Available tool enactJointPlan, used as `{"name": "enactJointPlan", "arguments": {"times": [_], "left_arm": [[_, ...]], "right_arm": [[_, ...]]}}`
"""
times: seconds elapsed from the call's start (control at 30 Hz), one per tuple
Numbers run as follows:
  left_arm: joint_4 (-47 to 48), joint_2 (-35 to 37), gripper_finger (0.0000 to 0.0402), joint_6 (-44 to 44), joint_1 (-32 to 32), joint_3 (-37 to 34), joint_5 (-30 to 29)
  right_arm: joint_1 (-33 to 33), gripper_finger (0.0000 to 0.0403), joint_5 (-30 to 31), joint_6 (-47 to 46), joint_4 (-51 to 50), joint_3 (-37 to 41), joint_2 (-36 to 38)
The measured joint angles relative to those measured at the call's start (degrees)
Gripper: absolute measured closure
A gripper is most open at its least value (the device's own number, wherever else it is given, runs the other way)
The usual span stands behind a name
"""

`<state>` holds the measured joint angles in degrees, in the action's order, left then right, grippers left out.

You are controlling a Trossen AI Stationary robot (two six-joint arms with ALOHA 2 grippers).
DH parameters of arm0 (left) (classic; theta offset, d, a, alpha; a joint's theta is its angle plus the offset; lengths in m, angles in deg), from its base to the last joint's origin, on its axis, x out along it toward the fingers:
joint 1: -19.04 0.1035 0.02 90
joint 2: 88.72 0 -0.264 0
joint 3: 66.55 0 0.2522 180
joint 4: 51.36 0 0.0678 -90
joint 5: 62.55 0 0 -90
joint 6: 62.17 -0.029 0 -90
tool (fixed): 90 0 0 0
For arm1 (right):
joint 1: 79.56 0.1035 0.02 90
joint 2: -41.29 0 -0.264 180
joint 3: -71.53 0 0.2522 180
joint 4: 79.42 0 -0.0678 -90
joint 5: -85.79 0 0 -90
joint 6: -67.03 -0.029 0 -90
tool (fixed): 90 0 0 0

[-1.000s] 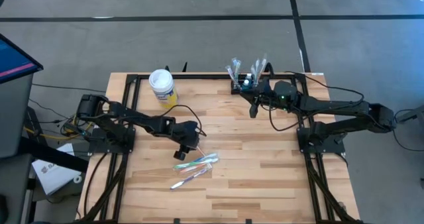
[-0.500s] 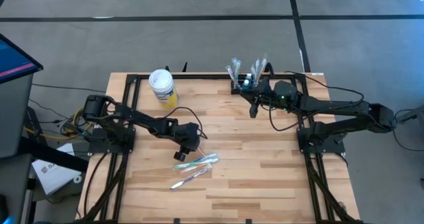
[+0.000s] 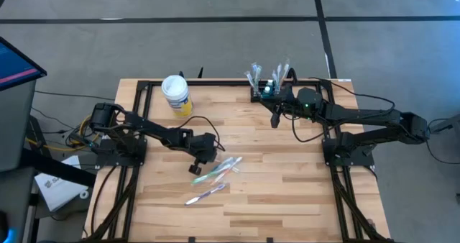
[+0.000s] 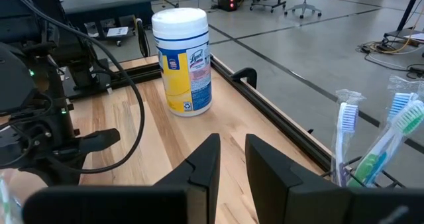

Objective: Pick & Place toothbrushing station
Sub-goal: Put the orange toothbrush into the black mesh organizer

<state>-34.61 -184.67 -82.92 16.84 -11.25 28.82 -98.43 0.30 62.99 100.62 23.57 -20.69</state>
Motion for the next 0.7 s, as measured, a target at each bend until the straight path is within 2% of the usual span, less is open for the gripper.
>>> {"name": "enactJointPlan", "arguments": {"times": [0.23,0.4,0.5,0.7], "left_arm": [[1.0,1.6,0.0373,0.1,-0.6,-0.1,-1.4],[1.8,7.2,0.0389,0.2,-2.1,-0.1,-6.1],[1.8,11.1,0.0386,0.2,-2.9,-0.1,-7.2],[2.0,18.0,0.0381,0.1,-3.7,-0.1,-13.1]], "right_arm": [[0.0,0.0339,0.0,0.0,0.0,0.0,0.0],[0.0,0.0339,0.0,0.0,-0.1,0.0,0.0],[0.0,0.0339,0.0,0.0,-0.1,0.0,0.0],[0.0,0.0339,0.0,0.0,-0.1,0.0,0.0]]}}
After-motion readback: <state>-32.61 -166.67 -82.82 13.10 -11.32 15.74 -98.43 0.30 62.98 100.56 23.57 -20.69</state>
